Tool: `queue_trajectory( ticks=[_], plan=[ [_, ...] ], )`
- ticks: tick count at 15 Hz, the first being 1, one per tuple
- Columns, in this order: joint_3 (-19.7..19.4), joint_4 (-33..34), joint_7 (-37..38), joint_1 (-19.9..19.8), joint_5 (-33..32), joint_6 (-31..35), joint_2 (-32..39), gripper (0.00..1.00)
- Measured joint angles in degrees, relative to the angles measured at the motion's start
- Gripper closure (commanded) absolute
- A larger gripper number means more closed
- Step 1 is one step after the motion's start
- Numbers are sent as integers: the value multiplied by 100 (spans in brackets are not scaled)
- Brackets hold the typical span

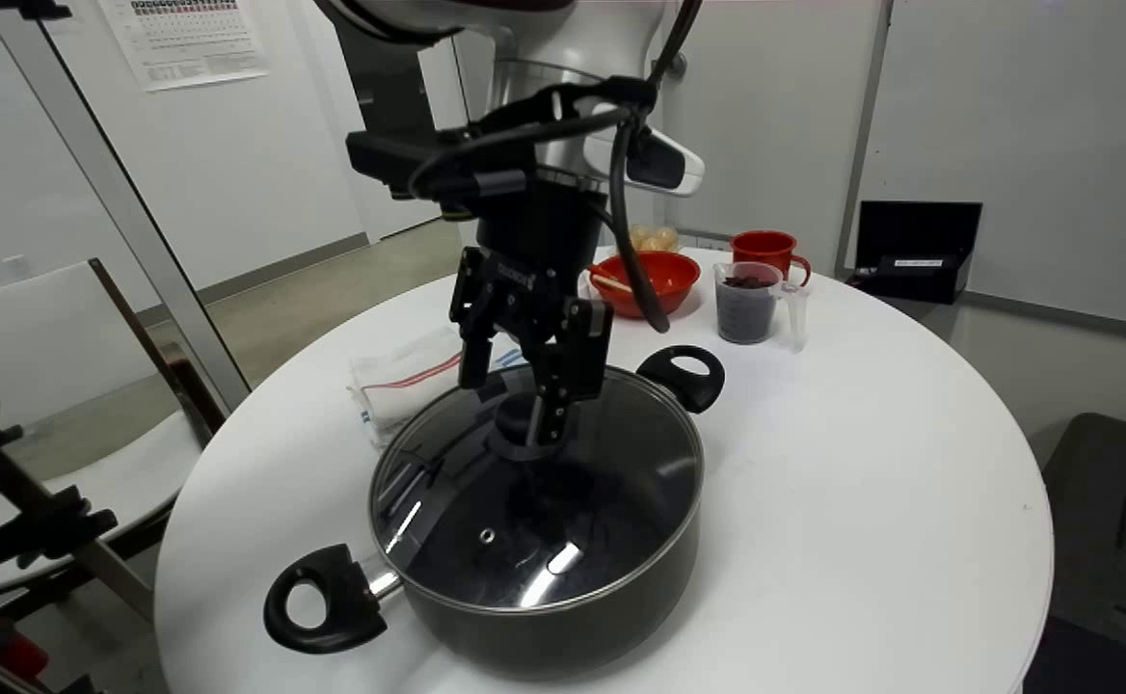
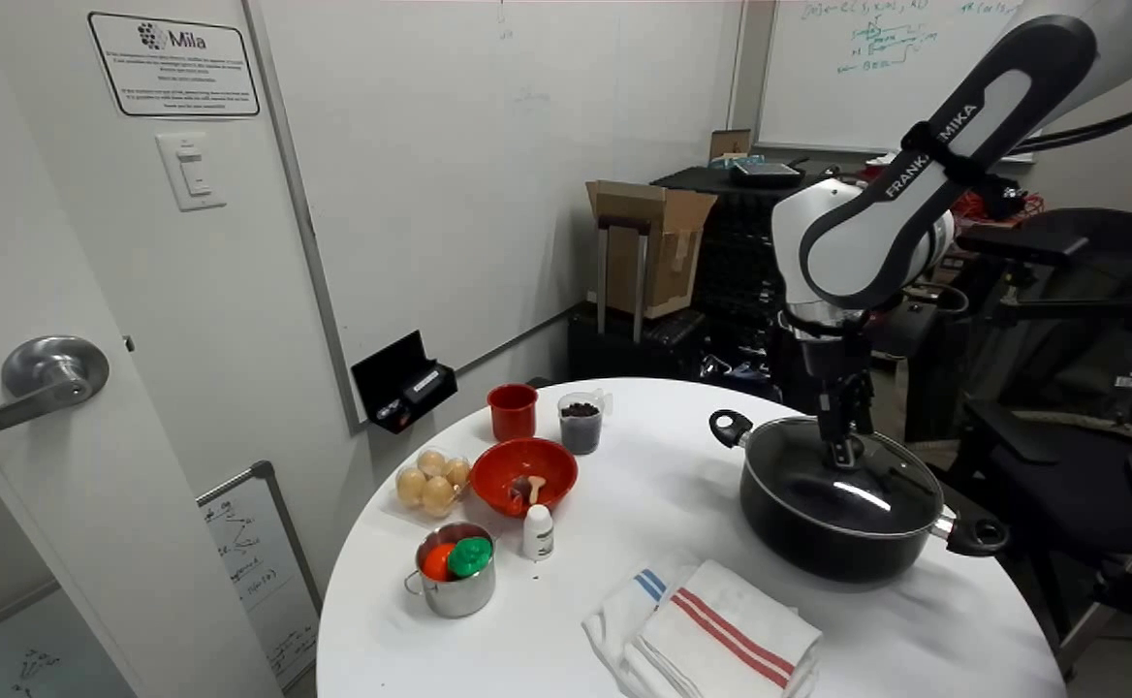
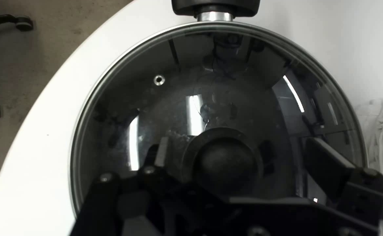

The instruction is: Open the lid of the pot

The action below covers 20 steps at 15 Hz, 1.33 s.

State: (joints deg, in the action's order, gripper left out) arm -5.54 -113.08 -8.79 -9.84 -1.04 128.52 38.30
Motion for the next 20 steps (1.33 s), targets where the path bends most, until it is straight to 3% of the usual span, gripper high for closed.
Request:
queue_trajectory(
  ticks=[16, 17, 18, 20],
  plan=[
    [31, 374, 78, -120, 77, -9, 261, 0],
    [32, 395, 78, -120, 77, -10, 288, 25],
    [32, 414, 79, -120, 77, -10, 313, 26],
    [33, 455, 79, -120, 77, -11, 364, 40]
  ],
)
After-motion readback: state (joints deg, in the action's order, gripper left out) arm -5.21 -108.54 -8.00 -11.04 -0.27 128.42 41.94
